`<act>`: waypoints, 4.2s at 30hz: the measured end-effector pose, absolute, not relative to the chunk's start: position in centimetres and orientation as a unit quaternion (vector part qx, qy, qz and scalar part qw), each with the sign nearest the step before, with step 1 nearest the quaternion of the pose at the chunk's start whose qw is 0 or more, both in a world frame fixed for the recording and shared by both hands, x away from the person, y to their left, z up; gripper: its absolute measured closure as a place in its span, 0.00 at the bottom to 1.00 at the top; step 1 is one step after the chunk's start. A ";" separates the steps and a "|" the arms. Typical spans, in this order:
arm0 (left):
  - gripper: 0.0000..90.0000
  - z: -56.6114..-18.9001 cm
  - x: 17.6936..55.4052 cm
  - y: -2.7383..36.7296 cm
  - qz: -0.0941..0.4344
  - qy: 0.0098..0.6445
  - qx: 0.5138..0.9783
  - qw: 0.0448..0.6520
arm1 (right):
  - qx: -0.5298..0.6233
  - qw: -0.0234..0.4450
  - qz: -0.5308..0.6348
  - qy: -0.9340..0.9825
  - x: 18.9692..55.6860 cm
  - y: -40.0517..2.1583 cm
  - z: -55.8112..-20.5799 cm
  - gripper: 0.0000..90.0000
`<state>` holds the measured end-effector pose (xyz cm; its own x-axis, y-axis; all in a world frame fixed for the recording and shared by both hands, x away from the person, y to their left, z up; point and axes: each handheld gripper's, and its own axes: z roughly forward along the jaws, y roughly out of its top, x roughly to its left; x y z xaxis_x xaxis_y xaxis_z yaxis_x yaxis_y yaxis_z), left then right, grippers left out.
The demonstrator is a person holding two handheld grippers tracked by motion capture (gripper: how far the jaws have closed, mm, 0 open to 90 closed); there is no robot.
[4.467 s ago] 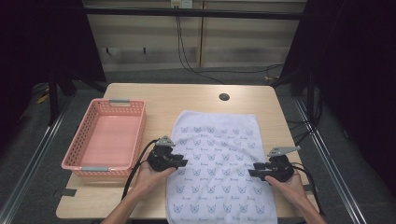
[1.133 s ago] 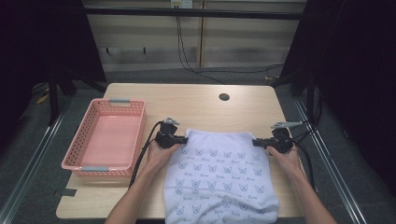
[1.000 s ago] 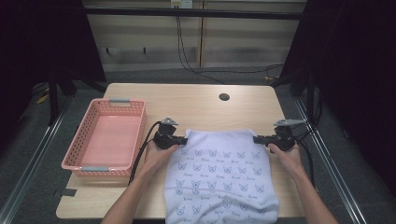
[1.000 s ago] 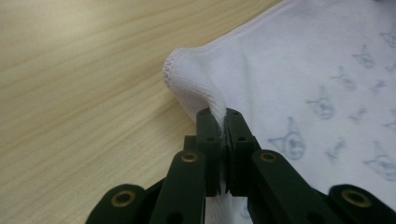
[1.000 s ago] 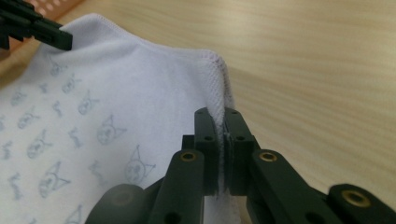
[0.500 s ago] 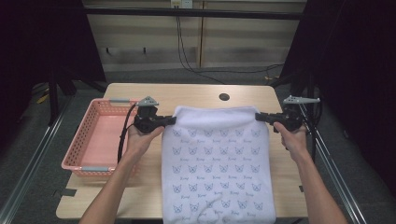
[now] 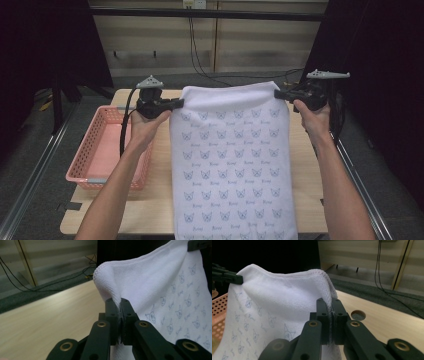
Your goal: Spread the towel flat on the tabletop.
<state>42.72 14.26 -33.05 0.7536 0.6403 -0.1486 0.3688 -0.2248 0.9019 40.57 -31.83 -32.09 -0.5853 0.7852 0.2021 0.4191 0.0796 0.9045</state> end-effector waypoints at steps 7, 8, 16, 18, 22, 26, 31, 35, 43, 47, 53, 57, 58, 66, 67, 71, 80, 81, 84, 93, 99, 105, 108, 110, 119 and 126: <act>0.97 -32.5 41.7 14.2 0.129 0.316 0.775 0.532 | 0.410 0.182 0.542 0.711 40.4 -31.6 -30.3 0.97; 0.97 -32.9 41.5 14.1 0.125 0.315 0.779 0.527 | 0.411 0.170 0.541 0.714 40.1 -31.7 -30.8 0.97; 0.97 -36.7 37.0 13.8 0.086 0.294 0.796 0.522 | 0.409 0.134 0.523 0.736 36.5 -32.4 -35.3 0.97; 0.97 -37.5 35.6 13.9 0.082 0.294 0.802 0.513 | 0.406 0.129 0.523 0.738 34.9 -32.4 -35.9 0.97; 0.97 -39.0 32.2 14.2 0.064 0.285 0.815 0.501 | 0.396 0.116 0.508 0.756 31.2 -32.7 -36.9 0.97; 0.97 -40.3 29.2 14.5 0.048 0.280 0.819 0.498 | 0.393 0.099 0.488 0.773 27.0 -33.0 -38.4 0.97; 0.97 -43.8 26.2 14.9 0.019 0.280 0.839 0.466 | 0.402 0.059 0.466 0.786 22.5 -32.6 -41.8 0.97; 0.96 -46.0 24.4 15.6 -0.014 0.297 0.839 0.455 | 0.412 0.022 0.443 0.796 19.8 -32.4 -45.0 0.97; 0.96 -48.5 22.1 15.1 -0.039 0.292 0.860 0.417 | 0.430 -0.012 0.394 0.812 18.2 -31.8 -47.9 0.97; 0.96 -49.2 22.2 14.8 -0.031 0.305 0.864 0.401 | 0.430 -0.015 0.369 0.824 18.8 -31.2 -48.8 0.97; 0.97 -49.4 23.1 14.3 -0.028 0.312 0.867 0.387 | 0.425 -0.011 0.357 0.832 19.0 -30.6 -49.1 0.97; 0.97 -49.5 23.8 14.2 -0.018 0.313 0.867 0.387 | 0.433 -0.005 0.355 0.829 19.4 -30.5 -49.2 0.97; 0.97 -49.5 24.1 14.1 -0.012 0.316 0.865 0.389 | 0.435 -0.004 0.355 0.828 19.6 -30.5 -49.2 0.98; 0.97 -49.3 26.5 13.3 0.014 0.328 0.867 0.375 | 0.448 0.012 0.355 0.820 21.3 -30.3 -49.3 0.98; 0.97 -49.4 26.8 13.1 0.016 0.334 0.865 0.375 | 0.447 0.018 0.356 0.820 21.6 -30.3 -49.3 0.98; 0.97 -49.4 28.6 12.7 0.022 0.338 0.864 0.372 | 0.461 0.028 0.357 0.812 22.9 -30.4 -49.4 0.98; 0.97 -49.3 32.9 11.7 0.044 0.356 0.862 0.359 | 0.476 0.050 0.353 0.804 26.7 -30.4 -49.5 0.98; 0.97 -49.3 33.4 11.6 0.044 0.358 0.862 0.356 | 0.478 0.054 0.356 0.801 27.1 -30.4 -49.6 0.98; 0.97 -49.3 34.9 11.2 0.052 0.368 0.858 0.354 | 0.483 0.058 0.357 0.797 28.4 -30.7 -49.6 0.98; 0.97 -49.3 39.4 10.3 0.086 0.376 0.857 0.342 | 0.501 0.078 0.348 0.789 33.2 -30.7 -49.7 0.98; 0.97 -49.5 41.8 10.2 0.084 0.394 0.846 0.350 | 0.505 0.084 0.344 0.787 36.0 -30.8 -49.7 0.98; 0.97 -49.7 43.5 10.2 0.084 0.406 0.837 0.357 | 0.513 0.086 0.353 0.777 38.7 -31.2 -50.0 0.98; 0.97 -49.7 44.7 10.1 0.082 0.412 0.835 0.355 | 0.527 0.079 0.363 0.765 39.9 -31.4 -50.2 0.97; 0.97 -49.7 45.2 9.9 0.097 0.407 0.837 0.351 | 0.529 0.086 0.361 0.763 40.4 -31.3 -50.2 0.98; 0.97 -49.6 46.1 10.4 0.072 0.420 0.825 0.371 | 0.530 0.092 0.361 0.762 41.2 -31.2 -50.1 0.97; 0.97 -46.1 44.9 10.8 0.065 0.391 0.812 0.428 | 0.496 0.101 0.430 0.748 40.6 -32.4 -47.0 0.97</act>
